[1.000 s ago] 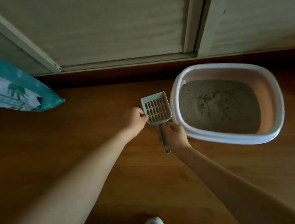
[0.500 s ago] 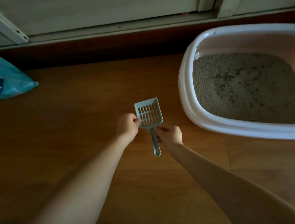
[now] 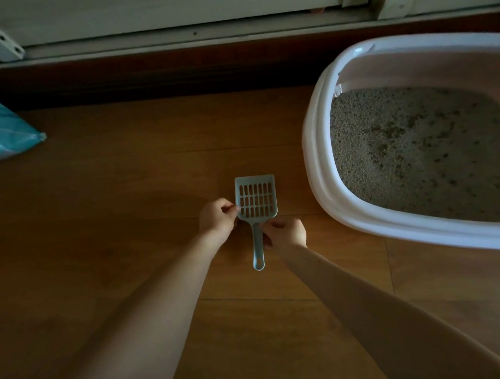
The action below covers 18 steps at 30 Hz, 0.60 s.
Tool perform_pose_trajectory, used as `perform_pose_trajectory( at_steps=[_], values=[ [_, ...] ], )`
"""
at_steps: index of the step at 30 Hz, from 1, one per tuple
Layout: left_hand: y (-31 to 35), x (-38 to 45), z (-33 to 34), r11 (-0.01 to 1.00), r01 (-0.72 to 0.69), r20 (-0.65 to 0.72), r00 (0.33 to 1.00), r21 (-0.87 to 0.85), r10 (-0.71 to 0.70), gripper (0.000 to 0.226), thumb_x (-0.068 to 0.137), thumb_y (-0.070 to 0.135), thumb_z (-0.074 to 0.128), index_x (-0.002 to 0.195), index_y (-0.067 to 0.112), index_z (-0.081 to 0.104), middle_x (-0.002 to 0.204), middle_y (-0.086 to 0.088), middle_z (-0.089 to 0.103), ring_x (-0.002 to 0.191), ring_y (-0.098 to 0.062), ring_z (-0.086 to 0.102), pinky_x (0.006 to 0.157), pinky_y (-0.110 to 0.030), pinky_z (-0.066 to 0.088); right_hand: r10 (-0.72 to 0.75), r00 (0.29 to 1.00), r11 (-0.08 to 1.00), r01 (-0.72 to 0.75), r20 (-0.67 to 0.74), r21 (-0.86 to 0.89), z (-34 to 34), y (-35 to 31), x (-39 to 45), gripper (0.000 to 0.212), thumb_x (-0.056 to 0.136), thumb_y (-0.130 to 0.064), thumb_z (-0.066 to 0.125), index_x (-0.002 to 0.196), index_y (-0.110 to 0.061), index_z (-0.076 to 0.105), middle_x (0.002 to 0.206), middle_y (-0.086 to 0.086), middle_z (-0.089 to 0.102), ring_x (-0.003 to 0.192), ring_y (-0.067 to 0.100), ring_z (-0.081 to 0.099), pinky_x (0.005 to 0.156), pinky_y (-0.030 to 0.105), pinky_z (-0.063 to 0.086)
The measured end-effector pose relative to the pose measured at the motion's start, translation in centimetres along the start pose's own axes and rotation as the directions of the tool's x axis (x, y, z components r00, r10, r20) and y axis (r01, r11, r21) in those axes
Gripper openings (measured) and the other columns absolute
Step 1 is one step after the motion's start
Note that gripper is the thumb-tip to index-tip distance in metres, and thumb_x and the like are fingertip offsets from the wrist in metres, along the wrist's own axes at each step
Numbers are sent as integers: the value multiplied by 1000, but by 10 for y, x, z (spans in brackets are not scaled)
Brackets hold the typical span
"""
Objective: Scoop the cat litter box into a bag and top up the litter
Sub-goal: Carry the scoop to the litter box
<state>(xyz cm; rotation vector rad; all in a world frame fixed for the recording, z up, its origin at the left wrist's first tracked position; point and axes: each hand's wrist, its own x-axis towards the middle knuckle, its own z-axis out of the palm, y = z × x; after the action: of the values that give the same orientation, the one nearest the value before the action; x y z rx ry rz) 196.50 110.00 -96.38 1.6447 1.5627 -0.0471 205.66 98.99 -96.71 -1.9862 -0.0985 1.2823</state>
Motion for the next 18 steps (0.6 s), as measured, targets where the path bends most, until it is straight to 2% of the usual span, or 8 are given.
perform_pose_trajectory(
  at_steps=[4,7,10,14,15,16,17,18],
  values=[
    [1,-6,0,970,120,57,992,-210,-110,12,92,26,59,92,15,62,90,-2,67,83,-17,66,80,-34,56,2,1000,996,-2,8,-87,-5,-5,-1,20,86,-14,59,77,-2,72,74,9,72,67,22,70,64,31,59],
    [9,-17,-7,895,202,80,979,-397,-186,13,89,26,64,82,16,59,83,-1,64,78,-16,63,83,-33,55,18,999,994,-22,-42,-111,-12,-13,-9,22,87,-15,52,81,-4,70,67,3,66,54,14,58,50,22,47],
    [21,-37,-21,764,237,112,971,-601,-213,14,88,25,65,80,14,61,78,-3,63,73,-14,60,80,-30,54,118,993,975,-118,10,189,-22,-26,-27,18,90,-20,55,87,-5,65,69,3,62,55,15,57,51,25,47],
    [46,-73,-42,653,265,206,964,-710,-167,19,93,31,55,84,15,58,79,1,60,74,-11,58,68,-19,51,176,967,809,-247,181,533,-37,-54,-62,23,93,-21,48,86,-3,61,77,10,62,68,22,60,65,33,49],
    [53,-84,-47,661,257,199,966,-705,-163,20,94,33,55,83,16,57,79,1,60,74,-11,59,66,-19,50,174,963,774,-262,205,576,-41,-61,-74,26,95,-23,45,85,-4,60,79,10,62,69,22,60,65,33,50],
    [59,-95,-50,730,200,139,980,-653,-143,20,93,35,55,83,17,58,78,3,61,75,-13,60,65,-20,50,157,964,776,-254,213,577,-46,-69,-86,25,95,-23,44,86,-5,60,80,10,62,69,21,60,64,33,50],
    [64,-107,-55,846,81,42,997,-526,-70,19,93,36,56,85,20,60,79,4,62,76,-15,61,64,-22,51,86,982,856,-159,168,492,-51,-76,-98,23,95,-23,43,91,-8,60,83,8,62,70,18,60,64,30,49],
    [70,-120,-62,949,-103,-52,994,-297,91,16,92,36,56,92,20,61,84,5,64,77,-15,62,63,-24,52,-57,994,964,30,94,263,-59,-84,-113,22,95,-23,43,98,-11,60,89,4,63,73,15,61,63,27,47]
  ],
)
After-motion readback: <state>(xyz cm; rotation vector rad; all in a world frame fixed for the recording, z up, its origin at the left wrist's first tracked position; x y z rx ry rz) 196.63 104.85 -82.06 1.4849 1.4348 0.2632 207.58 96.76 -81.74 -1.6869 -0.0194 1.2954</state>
